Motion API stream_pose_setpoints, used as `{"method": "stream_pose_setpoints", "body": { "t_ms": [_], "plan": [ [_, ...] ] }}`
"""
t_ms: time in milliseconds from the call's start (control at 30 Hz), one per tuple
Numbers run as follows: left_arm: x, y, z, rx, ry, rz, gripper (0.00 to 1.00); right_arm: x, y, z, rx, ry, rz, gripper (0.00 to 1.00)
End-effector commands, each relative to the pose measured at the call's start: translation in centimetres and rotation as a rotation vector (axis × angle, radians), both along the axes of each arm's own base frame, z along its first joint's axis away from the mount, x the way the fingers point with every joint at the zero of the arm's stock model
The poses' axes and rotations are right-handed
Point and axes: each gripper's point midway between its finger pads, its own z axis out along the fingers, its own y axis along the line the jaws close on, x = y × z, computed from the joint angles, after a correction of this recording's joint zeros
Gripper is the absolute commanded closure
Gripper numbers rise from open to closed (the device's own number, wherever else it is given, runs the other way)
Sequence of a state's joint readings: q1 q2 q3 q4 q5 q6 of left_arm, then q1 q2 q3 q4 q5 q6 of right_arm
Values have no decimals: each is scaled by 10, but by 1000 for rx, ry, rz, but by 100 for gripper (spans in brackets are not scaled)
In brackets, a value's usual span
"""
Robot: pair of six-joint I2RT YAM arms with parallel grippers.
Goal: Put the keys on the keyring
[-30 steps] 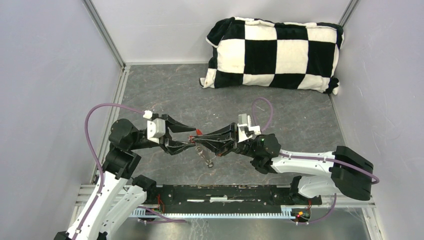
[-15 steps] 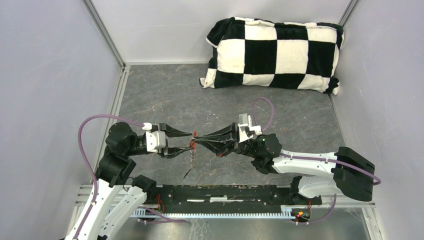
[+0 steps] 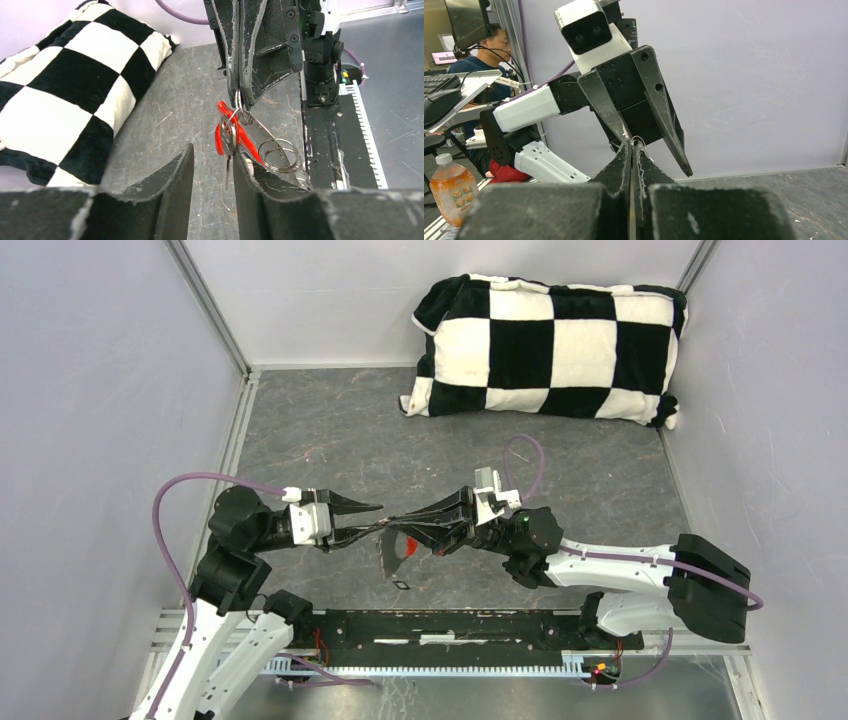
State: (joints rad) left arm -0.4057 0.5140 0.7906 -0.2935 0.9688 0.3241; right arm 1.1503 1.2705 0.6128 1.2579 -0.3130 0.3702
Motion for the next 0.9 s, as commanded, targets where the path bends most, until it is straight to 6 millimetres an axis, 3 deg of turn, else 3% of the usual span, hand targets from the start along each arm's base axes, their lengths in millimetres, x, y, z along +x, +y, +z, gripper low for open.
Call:
{"method": "stream_pose_setpoints", "body": {
  "t_ms": [0, 233, 667, 733, 867],
  "plan": [
    [-1, 1, 20, -37, -54, 10, 63, -5, -7, 27, 74, -27, 8, 99],
    [-8, 4, 6, 22, -196, -27, 78, -1, -7, 28, 72, -14, -15, 99],
    [-26, 10, -28, 169, -629, -159, 80, 3, -3, 30, 95, 25, 1, 99],
    [-24, 10, -29, 180, -671, -156, 79, 4, -4, 29, 96, 29, 1, 100],
    [-21, 10, -32, 191, -698, -155, 60, 4, -5, 29, 100, 36, 0, 99]
  ]
}}
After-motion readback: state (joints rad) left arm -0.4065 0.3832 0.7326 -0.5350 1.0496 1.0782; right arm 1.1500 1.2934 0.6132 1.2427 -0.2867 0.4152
